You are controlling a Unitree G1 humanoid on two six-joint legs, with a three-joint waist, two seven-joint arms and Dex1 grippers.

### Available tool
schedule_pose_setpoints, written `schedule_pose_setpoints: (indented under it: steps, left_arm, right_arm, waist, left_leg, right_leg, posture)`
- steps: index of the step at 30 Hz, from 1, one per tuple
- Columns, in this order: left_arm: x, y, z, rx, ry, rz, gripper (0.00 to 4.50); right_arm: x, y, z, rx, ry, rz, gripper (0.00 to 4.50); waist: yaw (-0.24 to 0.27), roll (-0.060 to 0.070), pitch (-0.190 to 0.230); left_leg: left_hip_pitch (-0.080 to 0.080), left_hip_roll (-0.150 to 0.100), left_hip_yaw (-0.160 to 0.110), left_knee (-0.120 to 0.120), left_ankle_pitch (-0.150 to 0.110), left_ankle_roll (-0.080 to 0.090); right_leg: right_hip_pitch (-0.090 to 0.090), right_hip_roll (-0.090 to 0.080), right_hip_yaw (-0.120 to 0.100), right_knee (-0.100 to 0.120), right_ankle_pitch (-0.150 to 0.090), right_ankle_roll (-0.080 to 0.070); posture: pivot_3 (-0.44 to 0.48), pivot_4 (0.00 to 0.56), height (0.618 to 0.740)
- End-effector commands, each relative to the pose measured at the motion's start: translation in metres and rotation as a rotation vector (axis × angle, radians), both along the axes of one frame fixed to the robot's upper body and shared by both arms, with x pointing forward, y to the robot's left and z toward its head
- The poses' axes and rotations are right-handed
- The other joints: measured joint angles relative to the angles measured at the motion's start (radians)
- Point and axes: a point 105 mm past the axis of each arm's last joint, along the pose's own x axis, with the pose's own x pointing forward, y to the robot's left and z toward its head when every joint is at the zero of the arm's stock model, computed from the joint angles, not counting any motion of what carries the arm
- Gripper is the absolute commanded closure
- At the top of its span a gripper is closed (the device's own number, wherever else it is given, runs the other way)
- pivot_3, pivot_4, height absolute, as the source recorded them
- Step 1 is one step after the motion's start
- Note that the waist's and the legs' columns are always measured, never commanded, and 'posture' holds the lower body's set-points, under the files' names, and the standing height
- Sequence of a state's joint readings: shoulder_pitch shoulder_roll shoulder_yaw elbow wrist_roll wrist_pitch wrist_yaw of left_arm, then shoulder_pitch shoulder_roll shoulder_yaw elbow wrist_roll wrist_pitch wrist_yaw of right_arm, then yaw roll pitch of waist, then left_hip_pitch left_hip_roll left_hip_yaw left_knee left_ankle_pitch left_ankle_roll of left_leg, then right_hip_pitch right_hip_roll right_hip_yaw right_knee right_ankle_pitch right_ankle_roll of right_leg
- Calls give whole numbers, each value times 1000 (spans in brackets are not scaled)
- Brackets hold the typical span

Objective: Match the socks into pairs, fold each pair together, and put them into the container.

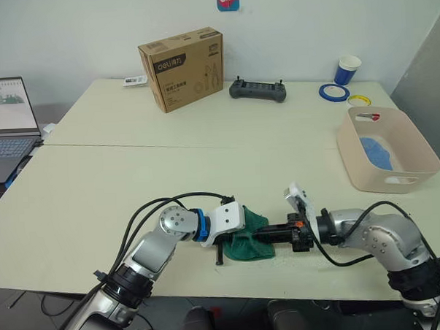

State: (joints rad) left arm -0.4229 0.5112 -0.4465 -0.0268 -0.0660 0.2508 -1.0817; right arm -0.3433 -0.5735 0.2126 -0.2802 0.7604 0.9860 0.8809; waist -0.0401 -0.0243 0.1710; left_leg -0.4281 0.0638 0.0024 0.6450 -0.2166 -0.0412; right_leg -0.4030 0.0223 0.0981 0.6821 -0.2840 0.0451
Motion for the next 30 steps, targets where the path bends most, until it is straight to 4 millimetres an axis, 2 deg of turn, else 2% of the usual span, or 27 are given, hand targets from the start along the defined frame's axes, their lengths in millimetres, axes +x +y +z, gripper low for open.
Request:
schedule_pose_setpoints:
  steps: [1,7,11,13,16,19,23,25,27,30]
  left_arm:
    - [-2,11,-9,47,75,32,4500]
    - [-3,35,32,10,141,66,4500]
    - [-8,73,52,94,105,107,4500]
    - [-8,84,61,106,79,124,4500]
    - [-13,83,76,62,46,90,4500]
    - [-21,59,90,-64,35,34,4500]
    - [-16,28,83,-152,2,36,4500]
    - [-14,19,64,-129,2,40,4500]
    - [-13,15,52,-114,1,42,4500]
    - [-24,22,31,-43,38,20,4500]
  right_arm:
    - [-1,8,2,4,-62,42,4482]
    - [9,8,-9,-51,-116,15,4482]
    - [8,8,-14,-76,-129,33,4482]
    - [8,9,-16,-86,-132,40,4482]
    - [8,9,-15,-82,-136,41,4482]
    - [7,8,-7,-69,-153,52,4482]
    - [6,6,9,-32,-170,65,4482]
    - [11,-2,17,-34,-165,19,4482]
    - [14,-9,21,-44,-168,-14,4482]
    - [17,-25,27,-37,-106,-83,3904]
  waist:
    - [-1,0,0]
    - [-15,0,1]
    - [-17,-2,2]
    - [-17,-2,2]
    - [-12,-2,3]
    - [-5,-2,3]
    - [6,-2,3]
    - [8,-2,3]
    - [7,-2,3]
    - [4,-2,3]
  left_leg:
    - [0,0,0,0,0,0]
    - [0,1,-1,-1,0,0]
    - [-1,1,-1,-1,0,0]
    - [-1,1,-1,-1,0,0]
    - [-1,1,0,-1,0,0]
    - [-2,0,0,0,0,0]
    - [-2,-1,1,1,0,0]
    - [-2,0,0,1,0,0]
    - [-2,0,0,0,0,0]
    - [-2,0,-1,0,0,0]
  right_leg:
    - [0,0,0,0,0,0]
    - [-1,1,0,1,0,0]
    - [-2,1,-1,0,0,0]
    - [-2,0,0,0,-1,-1]
    - [-2,0,-1,0,-1,-1]
    - [-2,-1,-1,0,-1,-1]
    - [-2,-2,-1,0,0,0]
    - [-2,-1,-1,0,0,0]
    - [-2,-1,-1,0,0,0]
    - [-2,0,0,0,0,-1]
  posture:
    - [0,150,740]
    - [0,150,740]
    - [0,150,740]
    - [0,150,740]
    - [0,150,740]
    - [0,150,740]
    - [0,150,740]
    - [0,150,740]
    - [0,150,740]
    - [0,150,740]
